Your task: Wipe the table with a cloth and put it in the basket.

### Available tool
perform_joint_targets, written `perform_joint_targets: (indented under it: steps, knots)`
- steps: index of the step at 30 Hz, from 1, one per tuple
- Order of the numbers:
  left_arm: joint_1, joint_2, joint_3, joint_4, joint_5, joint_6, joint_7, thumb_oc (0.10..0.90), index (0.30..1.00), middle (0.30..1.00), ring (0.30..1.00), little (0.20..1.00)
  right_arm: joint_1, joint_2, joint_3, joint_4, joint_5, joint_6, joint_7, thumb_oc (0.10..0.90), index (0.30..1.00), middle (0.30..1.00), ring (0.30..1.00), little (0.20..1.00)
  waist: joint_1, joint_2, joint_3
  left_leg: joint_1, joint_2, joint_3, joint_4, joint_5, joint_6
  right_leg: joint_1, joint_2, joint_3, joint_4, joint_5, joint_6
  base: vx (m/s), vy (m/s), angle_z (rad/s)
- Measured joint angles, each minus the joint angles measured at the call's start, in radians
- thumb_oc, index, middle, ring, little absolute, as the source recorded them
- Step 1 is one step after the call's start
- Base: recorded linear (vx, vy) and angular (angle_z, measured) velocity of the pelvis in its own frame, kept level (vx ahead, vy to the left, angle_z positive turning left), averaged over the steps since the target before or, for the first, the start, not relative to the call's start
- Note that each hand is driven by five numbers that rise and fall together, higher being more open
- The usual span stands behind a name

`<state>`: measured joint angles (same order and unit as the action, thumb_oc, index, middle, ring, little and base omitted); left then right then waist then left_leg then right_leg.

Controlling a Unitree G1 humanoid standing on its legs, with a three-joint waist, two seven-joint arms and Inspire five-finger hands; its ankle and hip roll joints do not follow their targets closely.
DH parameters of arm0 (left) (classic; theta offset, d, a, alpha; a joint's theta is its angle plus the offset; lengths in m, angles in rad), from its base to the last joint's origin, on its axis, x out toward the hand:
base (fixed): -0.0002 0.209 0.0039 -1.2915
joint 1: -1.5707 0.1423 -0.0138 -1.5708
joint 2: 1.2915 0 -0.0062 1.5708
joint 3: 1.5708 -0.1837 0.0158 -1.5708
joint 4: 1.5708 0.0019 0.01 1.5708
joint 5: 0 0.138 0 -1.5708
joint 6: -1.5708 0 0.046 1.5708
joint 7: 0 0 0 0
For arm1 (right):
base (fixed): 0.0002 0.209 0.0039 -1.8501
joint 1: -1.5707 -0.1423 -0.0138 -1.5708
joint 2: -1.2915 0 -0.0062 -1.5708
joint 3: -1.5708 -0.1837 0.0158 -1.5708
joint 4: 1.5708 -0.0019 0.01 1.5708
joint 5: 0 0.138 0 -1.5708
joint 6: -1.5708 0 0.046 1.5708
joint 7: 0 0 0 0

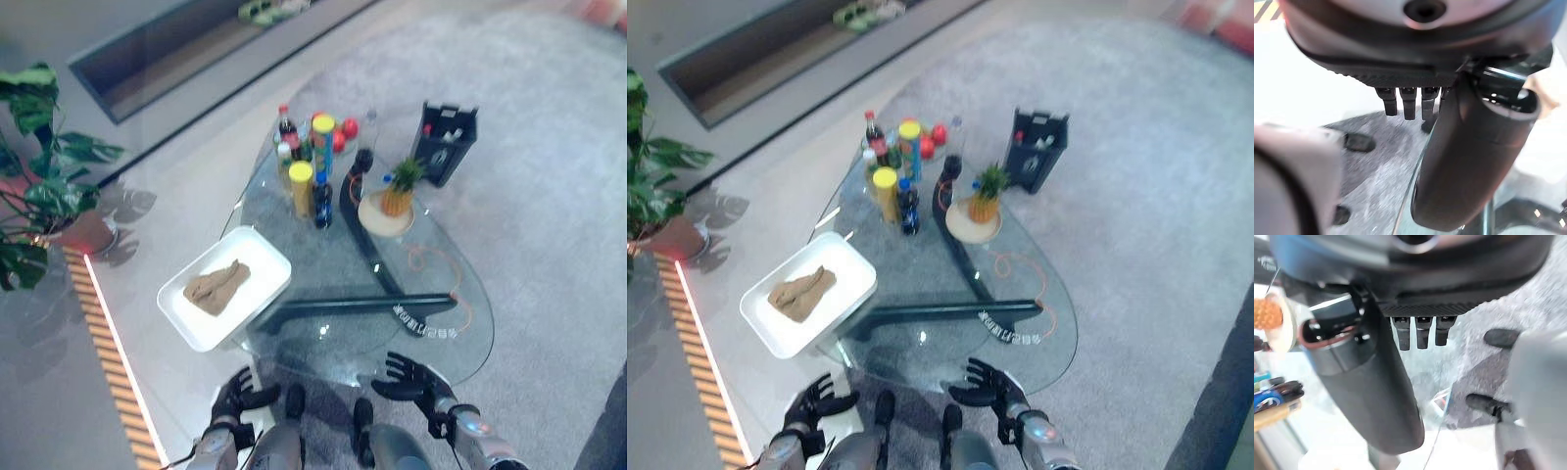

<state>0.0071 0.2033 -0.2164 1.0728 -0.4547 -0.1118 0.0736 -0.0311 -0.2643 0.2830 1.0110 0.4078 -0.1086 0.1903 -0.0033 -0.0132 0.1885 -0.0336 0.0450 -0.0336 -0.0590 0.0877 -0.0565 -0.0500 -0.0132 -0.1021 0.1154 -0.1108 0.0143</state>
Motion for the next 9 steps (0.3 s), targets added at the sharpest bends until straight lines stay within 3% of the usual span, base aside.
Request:
perform_joint_targets:
  steps: [3, 9]
  knots:
    - [-0.004, 0.001, 0.0, 0.08, -0.003, 0.013, -0.058, 0.8, 0.9, 0.9, 0.9, 0.9, 0.03, 0.018, -0.001, 0.096, -0.042, -0.001, -0.005, 0.8, 0.9, 0.9, 0.9, 0.9, -0.004, -0.001, -0.059, 0.035, 0.003, 0.006, -0.024, -0.004, 0.0, 0.051, 0.004, 0.005, -0.064, 0.021, 0.002, 0.04, 0.0, -0.07]
    - [-0.005, 0.001, 0.003, 0.141, -0.018, 0.012, -0.122, 0.8, 0.9, 0.9, 0.9, 0.9, 0.034, 0.026, -0.013, 0.19, -0.101, -0.001, -0.017, 0.8, 0.9, 0.9, 0.9, 0.9, -0.011, 0.011, -0.088, 0.085, 0.003, 0.041, -0.027, -0.02, 0.006, 0.152, 0.006, 0.03, -0.197, 0.092, 0.003, 0.04, 0.003, -0.16]
